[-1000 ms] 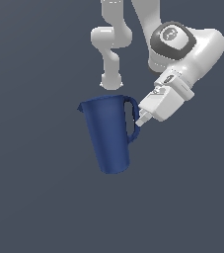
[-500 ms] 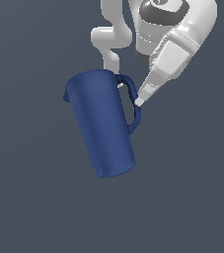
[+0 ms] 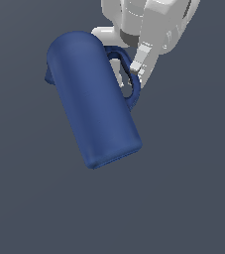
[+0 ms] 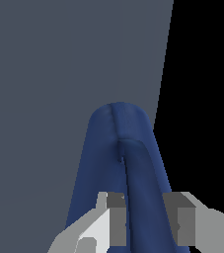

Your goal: Pick up the object and move it to a goal position.

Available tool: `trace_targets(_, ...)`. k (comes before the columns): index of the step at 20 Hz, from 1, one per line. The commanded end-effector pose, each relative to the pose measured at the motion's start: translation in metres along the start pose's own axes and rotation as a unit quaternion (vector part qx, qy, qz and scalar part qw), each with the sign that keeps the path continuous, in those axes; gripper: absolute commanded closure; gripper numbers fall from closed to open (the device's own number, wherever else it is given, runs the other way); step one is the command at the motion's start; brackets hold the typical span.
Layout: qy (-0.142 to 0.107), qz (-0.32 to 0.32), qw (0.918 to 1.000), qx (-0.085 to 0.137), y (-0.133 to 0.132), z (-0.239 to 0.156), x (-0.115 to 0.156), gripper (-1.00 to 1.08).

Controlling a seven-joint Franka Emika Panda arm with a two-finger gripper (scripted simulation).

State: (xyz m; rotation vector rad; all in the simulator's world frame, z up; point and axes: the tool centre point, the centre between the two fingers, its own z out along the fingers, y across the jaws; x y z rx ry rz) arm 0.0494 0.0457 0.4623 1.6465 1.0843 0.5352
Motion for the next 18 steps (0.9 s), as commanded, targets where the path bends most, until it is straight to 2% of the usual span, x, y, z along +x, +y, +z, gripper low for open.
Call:
trace_targets(1,0.011,0.017,0.9995,-0.024,0.015,-0.007,-0.009,1.08)
trace_targets(9,0.033,0.051,0.9957,-0.069,0.041,-0.022,-0.029,1.08)
trace_targets(18,0.043,0.064,0.9934,-0.086,0.05,-0.027,-0.036,1.08)
